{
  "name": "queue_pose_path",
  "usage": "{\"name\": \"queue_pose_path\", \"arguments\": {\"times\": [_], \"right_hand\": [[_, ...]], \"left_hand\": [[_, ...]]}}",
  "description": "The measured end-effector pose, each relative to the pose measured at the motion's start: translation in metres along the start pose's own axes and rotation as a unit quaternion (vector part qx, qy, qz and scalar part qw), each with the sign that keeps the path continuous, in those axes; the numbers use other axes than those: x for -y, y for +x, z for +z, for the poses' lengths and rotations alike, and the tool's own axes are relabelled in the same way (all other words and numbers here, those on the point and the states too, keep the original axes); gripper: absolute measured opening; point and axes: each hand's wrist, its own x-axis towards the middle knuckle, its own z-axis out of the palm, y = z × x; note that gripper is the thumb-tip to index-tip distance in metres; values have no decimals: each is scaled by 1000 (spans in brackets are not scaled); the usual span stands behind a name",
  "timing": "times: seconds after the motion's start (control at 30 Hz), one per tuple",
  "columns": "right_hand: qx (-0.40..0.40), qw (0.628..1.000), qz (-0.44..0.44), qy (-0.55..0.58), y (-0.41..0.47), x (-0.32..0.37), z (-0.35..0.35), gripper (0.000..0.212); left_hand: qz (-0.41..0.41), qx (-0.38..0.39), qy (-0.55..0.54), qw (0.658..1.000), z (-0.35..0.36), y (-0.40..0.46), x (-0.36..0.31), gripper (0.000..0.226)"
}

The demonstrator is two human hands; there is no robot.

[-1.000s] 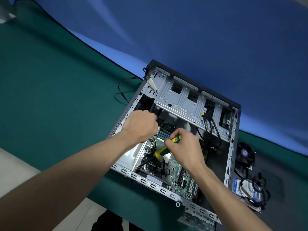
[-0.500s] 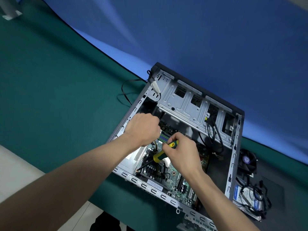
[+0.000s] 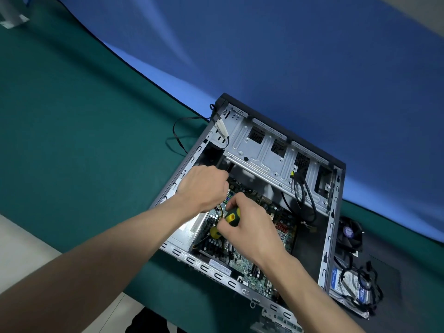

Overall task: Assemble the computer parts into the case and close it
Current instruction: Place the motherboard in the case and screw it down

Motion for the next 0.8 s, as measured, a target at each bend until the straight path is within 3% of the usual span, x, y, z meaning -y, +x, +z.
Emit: {"name": "queue_pose_path", "arguments": {"times": [0.17,0.37,0.5,0.67,0.8], "right_hand": [[59,997,-34,-26,-5,6,-10,22],[-13,983,-37,-180,-12,8,-1,31],[37,995,12,-96,-14,10,-7,29],[28,983,62,-173,-14,12,-6,38],[99,989,72,-83,-16,17,-9,31]], "left_hand": [[-6,-12,-15,1000,1,-1,0,33],[-3,-17,-31,999,0,1,0,33],[-8,-18,-33,999,-1,1,0,34],[-5,-16,-35,999,-1,1,-1,34],[-6,-17,-29,999,-2,1,-1,34]]}}
